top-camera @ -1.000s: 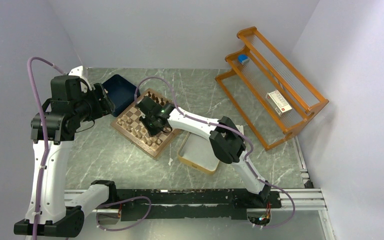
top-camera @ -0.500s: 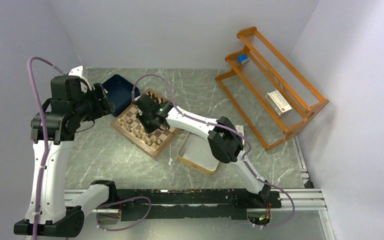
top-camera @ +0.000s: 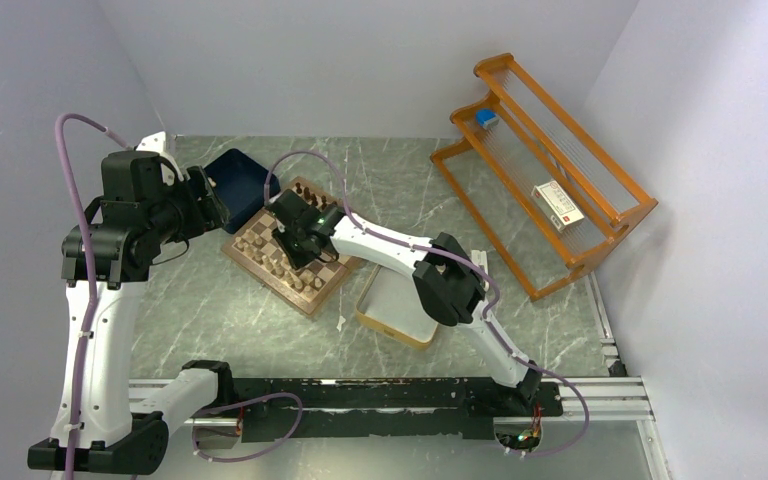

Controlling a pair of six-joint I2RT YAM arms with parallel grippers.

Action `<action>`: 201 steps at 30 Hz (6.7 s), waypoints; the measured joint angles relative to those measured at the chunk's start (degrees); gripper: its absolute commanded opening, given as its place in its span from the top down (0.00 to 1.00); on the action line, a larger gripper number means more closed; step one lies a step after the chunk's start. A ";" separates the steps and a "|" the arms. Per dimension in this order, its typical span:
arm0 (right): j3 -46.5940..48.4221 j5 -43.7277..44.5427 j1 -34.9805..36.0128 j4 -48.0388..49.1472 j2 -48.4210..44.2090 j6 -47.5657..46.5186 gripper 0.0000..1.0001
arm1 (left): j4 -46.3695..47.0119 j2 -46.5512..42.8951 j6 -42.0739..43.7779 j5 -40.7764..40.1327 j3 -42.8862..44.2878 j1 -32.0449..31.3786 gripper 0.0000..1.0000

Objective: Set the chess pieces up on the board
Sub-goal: Adjust the chess piece on the chessboard, then pick up the chess piece from the storage box, then place the chess piece on the chessboard.

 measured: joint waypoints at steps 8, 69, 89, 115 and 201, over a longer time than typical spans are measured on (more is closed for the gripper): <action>1.92 0.00 0.00 -1.16 0.42 0.50 0.61 | 0.00 0.00 0.02 -0.61 0.00 -0.02 0.29; -32.37 18.40 -4.79 8.57 -52.89 -5.99 0.11 | 45.24 67.52 -7.56 -24.02 11.96 9.44 0.62; -30.53 18.40 -4.81 9.03 -51.49 -5.35 0.11 | 52.19 73.33 -6.93 -17.20 12.26 12.22 0.69; -25.64 11.80 -8.02 9.27 -49.88 -1.22 0.11 | 34.29 55.65 -3.74 -7.28 9.51 12.61 0.88; -49.75 -41.09 -19.15 42.53 -40.37 -37.38 0.96 | 10.34 39.21 -2.08 47.15 3.30 -14.32 0.68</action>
